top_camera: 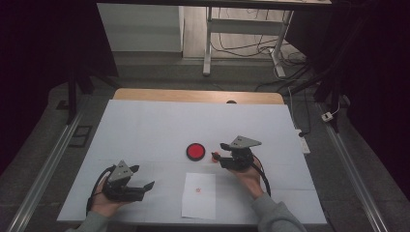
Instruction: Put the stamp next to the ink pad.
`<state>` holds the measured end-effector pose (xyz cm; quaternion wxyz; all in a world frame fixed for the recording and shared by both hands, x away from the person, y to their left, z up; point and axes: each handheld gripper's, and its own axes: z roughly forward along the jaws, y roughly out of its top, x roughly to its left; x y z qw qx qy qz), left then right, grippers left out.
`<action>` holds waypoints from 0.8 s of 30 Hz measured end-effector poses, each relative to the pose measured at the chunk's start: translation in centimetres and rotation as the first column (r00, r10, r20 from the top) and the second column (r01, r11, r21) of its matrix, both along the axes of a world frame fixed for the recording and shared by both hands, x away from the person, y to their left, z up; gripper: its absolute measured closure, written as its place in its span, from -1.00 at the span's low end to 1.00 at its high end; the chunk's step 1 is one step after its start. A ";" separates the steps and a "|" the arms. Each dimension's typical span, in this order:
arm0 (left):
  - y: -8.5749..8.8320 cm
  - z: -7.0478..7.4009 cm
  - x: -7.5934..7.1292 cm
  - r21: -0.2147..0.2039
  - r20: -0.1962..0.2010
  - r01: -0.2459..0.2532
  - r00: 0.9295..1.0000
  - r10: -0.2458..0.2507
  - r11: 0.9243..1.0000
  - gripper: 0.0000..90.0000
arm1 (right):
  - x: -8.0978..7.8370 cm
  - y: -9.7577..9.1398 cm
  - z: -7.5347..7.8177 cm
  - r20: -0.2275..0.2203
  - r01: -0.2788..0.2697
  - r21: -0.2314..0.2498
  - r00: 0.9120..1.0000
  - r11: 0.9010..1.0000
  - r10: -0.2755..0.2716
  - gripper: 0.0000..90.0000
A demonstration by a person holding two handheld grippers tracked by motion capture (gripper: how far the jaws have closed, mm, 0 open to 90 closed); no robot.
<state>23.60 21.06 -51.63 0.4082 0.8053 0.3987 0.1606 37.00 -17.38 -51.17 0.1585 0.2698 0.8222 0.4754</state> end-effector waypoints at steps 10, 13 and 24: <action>0.2 0.1 0.1 -0.031 -0.006 -0.012 1.000 0.012 0.999 -0.60 | -2.1 -1.9 1.4 0.043 -0.005 -0.003 0.999 1.000 0.005 -0.08; 0.2 0.1 0.0 -0.033 -0.005 -0.013 1.000 0.013 0.999 -0.60 | -2.8 -2.9 1.6 0.047 0.000 0.001 0.999 1.000 0.000 -0.09; 0.2 0.2 0.0 -0.039 -0.006 -0.011 1.000 0.010 0.999 -0.60 | -5.3 -7.5 1.6 0.062 0.036 -0.005 0.997 0.999 -0.035 -0.09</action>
